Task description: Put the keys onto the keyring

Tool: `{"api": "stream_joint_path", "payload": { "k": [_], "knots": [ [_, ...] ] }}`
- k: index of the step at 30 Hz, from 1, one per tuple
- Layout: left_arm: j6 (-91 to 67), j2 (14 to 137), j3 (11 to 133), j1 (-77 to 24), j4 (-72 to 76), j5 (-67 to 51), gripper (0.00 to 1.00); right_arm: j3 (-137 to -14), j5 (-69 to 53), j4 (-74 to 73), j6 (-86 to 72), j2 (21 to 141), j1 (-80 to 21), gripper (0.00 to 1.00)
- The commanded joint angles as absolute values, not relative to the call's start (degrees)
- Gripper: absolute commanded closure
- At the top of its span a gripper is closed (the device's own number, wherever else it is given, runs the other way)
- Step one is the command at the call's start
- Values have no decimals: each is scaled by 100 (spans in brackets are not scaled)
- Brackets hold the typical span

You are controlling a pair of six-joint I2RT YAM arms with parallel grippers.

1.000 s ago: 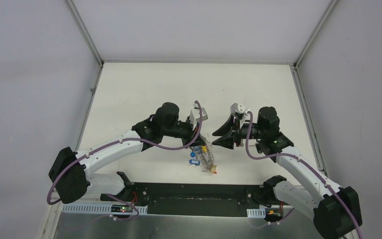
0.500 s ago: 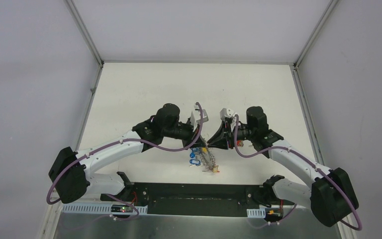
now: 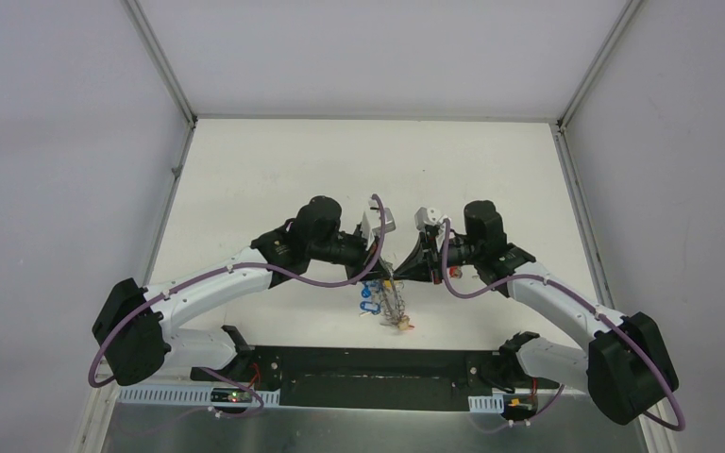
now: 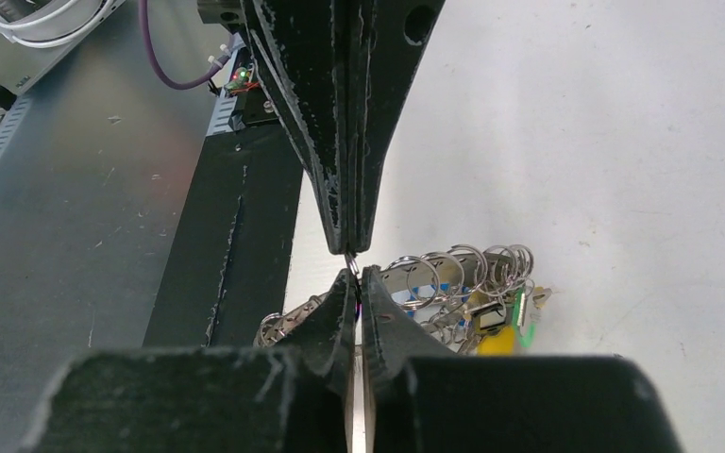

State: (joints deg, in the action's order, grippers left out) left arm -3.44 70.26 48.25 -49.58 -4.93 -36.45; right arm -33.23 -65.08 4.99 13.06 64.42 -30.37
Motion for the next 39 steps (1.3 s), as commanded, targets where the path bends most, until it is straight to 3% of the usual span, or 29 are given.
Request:
{"api": "stream_joint_path", "payload": {
  "k": [1, 4, 8, 13, 29, 35, 39],
  "knots": [
    [-290, 6884, 4875, -5036, -115, -3745, 100, -3598, -6805, 605, 1460, 6293, -3095, 100],
    [-235, 6846, 4885, -5034, -218, -3666, 99, -3593, -6734, 491, 1450, 6194, -3097, 100],
    [-165, 6681, 4851, -5035, -333, -3433, 75, -3564, -6617, 366, 1372, 5989, -3099, 100],
    [151, 6503, 4740, -5037, -334, -3504, 66, -3560, -6487, 297, 1027, 5825, -3101, 100],
    [2241, 6258, 4286, -5404, 162, -3906, 63, -3336, -6346, 211, 758, 5528, -3165, 100],
    [2268, 6432, 4410, -5610, 193, -3429, 68, -3353, -6346, 211, 756, 5563, -3163, 100],
    [2285, 6527, 4488, -5704, 199, -3310, 78, -3357, -6330, 211, 757, 5561, -3173, 100]
  ]
}}
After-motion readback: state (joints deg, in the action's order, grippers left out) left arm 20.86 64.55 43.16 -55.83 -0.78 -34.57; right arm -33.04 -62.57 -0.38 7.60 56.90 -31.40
